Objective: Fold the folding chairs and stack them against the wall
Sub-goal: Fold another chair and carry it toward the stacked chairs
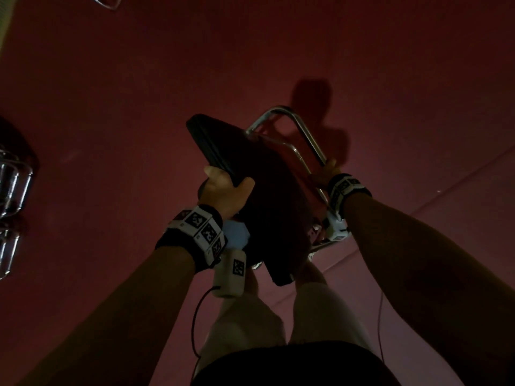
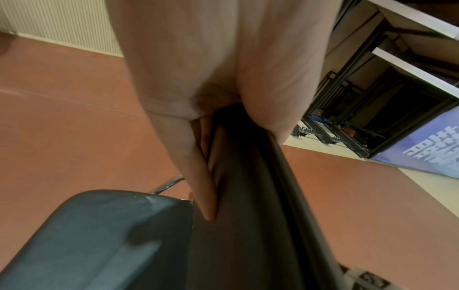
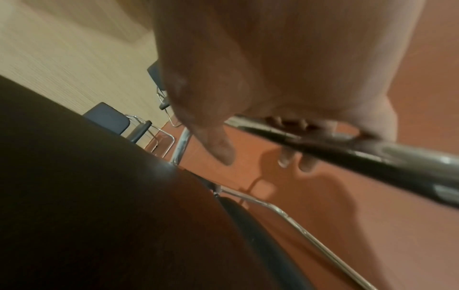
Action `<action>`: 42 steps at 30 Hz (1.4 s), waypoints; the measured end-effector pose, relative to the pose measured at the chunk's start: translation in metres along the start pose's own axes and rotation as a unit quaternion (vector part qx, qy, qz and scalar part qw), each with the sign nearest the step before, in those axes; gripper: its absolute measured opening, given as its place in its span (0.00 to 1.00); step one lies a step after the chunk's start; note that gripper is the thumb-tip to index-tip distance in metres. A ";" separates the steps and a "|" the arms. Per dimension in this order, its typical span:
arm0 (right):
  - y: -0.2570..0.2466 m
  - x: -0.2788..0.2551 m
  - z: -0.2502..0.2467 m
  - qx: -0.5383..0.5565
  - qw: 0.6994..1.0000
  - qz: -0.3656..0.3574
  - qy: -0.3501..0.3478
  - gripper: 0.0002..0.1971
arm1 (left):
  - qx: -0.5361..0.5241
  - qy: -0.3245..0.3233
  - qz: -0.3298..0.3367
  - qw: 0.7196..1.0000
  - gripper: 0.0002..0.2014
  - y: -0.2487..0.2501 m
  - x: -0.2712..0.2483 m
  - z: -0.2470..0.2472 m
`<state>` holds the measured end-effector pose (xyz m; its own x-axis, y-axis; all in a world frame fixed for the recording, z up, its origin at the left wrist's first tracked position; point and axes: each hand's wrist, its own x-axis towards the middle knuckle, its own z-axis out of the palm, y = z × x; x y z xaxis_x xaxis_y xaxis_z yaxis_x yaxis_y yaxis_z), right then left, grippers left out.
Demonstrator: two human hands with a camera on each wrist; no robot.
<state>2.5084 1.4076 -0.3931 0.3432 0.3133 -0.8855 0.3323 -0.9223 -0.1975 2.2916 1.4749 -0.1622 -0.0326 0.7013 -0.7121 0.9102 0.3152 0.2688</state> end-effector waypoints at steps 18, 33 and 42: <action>-0.016 -0.096 -0.004 0.019 0.992 -0.076 -0.103 0.40 | 0.016 -0.009 0.012 1.000 0.48 0.006 -0.028 0.002; -0.062 -0.222 0.066 -0.032 0.979 -0.157 -0.126 0.50 | 0.120 -0.011 0.017 0.993 0.32 -0.089 -0.015 -0.013; -0.077 -0.265 0.095 -0.195 0.948 -0.245 -0.051 0.55 | -0.010 -0.138 -0.023 0.990 0.57 -0.137 0.013 -0.033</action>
<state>2.3085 1.3743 -0.1831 -0.0162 0.6403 -0.7679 0.7367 -0.5117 -0.4422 2.1529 1.4618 -0.1873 0.0424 0.4852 -0.8734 0.9016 0.3581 0.2426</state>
